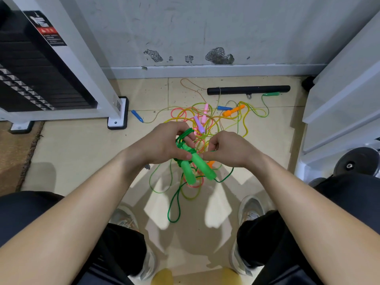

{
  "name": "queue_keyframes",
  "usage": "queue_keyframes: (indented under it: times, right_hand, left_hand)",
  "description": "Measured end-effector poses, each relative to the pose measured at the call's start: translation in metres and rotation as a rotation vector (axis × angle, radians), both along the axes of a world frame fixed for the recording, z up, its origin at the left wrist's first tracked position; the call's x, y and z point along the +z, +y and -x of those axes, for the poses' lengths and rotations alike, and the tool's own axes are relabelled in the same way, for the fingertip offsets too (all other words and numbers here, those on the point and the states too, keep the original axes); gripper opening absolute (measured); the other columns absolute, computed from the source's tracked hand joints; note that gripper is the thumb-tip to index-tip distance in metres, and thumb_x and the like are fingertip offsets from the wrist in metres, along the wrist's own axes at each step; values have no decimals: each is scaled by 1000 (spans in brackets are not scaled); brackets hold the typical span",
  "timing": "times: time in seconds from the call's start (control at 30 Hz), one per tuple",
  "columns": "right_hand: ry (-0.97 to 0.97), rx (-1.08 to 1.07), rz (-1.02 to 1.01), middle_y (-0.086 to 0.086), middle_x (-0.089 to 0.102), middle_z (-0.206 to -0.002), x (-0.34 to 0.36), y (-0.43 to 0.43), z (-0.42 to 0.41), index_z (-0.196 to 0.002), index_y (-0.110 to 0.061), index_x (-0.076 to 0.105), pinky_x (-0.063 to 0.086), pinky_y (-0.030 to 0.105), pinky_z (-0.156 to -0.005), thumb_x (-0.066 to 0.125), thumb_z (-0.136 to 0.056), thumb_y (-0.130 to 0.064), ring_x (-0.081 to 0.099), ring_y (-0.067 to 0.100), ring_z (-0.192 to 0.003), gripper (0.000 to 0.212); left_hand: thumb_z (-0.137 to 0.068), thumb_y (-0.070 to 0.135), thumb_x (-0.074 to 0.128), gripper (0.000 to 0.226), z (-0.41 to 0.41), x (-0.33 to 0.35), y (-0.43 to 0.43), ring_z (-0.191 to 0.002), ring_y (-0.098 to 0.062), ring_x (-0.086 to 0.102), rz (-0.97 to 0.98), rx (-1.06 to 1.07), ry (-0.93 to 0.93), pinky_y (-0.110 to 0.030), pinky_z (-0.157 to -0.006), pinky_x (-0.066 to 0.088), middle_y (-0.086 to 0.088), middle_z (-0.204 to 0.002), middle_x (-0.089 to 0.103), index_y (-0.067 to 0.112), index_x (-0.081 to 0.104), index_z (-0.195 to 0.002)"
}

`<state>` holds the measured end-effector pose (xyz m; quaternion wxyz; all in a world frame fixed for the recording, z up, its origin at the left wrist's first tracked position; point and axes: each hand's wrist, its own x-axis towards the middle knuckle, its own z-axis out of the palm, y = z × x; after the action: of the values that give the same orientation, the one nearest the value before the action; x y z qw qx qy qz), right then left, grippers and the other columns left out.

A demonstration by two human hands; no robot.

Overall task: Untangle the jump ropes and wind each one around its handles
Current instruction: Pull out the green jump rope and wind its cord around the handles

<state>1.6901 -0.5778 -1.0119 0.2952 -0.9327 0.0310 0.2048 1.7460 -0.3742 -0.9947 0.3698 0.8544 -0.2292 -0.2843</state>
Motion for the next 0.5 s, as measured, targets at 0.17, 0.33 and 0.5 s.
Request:
queue_keyframes:
  times: [0.17,0.33,0.5]
  right_hand:
    - [60,-184,-290,1,51,-57,5,7,0,-73,4,66,34,27,-54,61,-97,-26,40,11,-50,39]
    - [-36,-459,-712,4,71,-83,2,44,15,-98,-20,69,48,35,-63,49,-98,-5,56,15,-58,25]
    - [-424,-274,-359,9,71,-103,-31,62,31,-145,-18,52,44,27,-76,54,-99,-13,61,21,-88,46]
  left_hand:
    - [-75,7,84,40,4,-5,-8,-87,-11,63,-74,34,-153,-11,-61,49,7,-100,69,15,60,-107]
    - [-76,10,82,38,-1,-18,-8,-89,-13,62,39,383,-259,-30,-83,54,11,-92,66,22,57,-103]
    - [-80,8,82,34,0,-29,-15,-93,-21,68,307,743,13,-45,-79,61,7,-92,69,16,60,-105]
